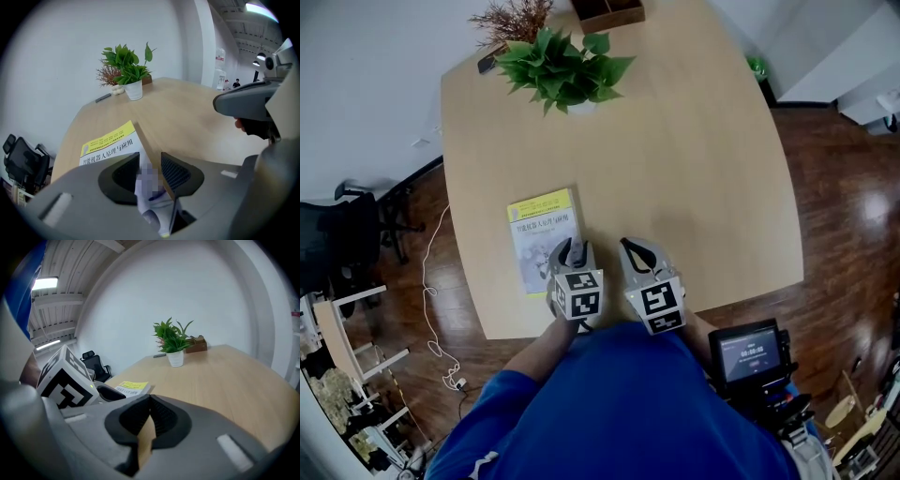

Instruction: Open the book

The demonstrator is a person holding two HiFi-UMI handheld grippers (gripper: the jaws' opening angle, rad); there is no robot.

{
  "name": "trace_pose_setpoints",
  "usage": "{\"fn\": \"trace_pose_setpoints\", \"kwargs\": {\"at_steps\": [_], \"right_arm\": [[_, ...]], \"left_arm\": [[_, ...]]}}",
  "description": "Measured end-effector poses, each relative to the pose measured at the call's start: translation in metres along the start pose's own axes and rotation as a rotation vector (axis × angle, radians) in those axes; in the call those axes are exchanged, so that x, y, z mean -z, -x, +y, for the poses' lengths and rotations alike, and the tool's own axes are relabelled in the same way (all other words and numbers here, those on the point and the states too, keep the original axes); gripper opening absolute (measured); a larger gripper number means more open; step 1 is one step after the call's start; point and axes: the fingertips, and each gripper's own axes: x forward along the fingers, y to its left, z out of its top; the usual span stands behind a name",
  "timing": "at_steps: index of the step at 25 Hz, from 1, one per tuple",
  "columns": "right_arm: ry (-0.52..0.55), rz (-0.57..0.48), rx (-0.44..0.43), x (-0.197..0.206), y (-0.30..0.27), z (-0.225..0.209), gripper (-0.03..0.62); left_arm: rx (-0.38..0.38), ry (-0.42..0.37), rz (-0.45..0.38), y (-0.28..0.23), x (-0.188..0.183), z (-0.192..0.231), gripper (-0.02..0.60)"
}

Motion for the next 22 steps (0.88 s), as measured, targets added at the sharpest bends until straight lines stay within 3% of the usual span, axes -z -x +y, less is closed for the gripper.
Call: {"fn": "trace_pose_setpoints", "kwargs": {"at_steps": [7, 17, 22], "right_arm": [[-0.022, 0.004, -0.018, 0.002, -0.005, -0.007, 0.003], [-0.037, 0.009, -0.025, 0.001, -0.003, -0.015, 0.003], [-0.043, 0.012, -0.028, 0.000, -0.003, -0.021, 0.003]], "left_arm": [[-0.046, 0.000, 0.089, -0.014, 0.012, -0.001, 0.166], [-0.091, 0.012, 0.142, -0.024, 0.018, 0.002, 0.163], [-0.138, 0.024, 0.165, -0.025, 0.019, 0.007, 0.117]]}}
